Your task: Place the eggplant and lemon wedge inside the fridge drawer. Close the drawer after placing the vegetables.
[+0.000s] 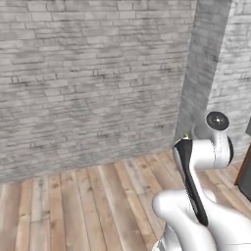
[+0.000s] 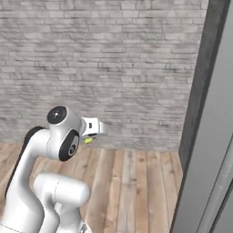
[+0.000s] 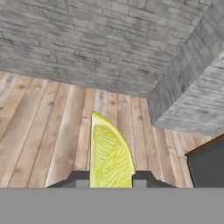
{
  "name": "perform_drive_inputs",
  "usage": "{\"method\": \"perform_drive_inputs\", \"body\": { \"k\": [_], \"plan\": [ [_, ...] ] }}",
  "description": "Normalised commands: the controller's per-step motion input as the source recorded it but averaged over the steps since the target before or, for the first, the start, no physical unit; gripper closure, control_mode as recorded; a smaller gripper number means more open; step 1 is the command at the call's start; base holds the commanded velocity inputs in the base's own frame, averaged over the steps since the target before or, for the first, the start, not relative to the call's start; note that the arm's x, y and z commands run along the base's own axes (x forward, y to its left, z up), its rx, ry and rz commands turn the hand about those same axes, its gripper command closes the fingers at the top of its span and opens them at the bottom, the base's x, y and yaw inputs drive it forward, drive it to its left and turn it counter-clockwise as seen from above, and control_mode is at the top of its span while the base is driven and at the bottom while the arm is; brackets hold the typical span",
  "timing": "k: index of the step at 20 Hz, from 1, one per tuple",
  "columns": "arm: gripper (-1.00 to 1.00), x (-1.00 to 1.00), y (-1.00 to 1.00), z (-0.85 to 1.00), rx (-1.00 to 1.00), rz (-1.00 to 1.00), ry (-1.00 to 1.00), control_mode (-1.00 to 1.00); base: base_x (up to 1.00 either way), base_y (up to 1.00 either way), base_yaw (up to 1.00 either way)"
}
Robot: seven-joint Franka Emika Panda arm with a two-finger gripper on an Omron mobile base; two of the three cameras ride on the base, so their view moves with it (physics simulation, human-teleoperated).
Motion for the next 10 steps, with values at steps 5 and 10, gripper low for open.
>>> {"method": "perform_drive_inputs", "body": {
  "k": [5, 10],
  "plan": [
    [1.0, 0.0, 0.0, 0.0, 0.0, 0.0, 0.0, 1.0, 1.0, 0.59, -0.49],
    [1.0, 0.0, 0.0, 0.0, 0.0, 0.0, 0.0, 1.0, 1.0, 0.55, -0.58]
  ]
}}
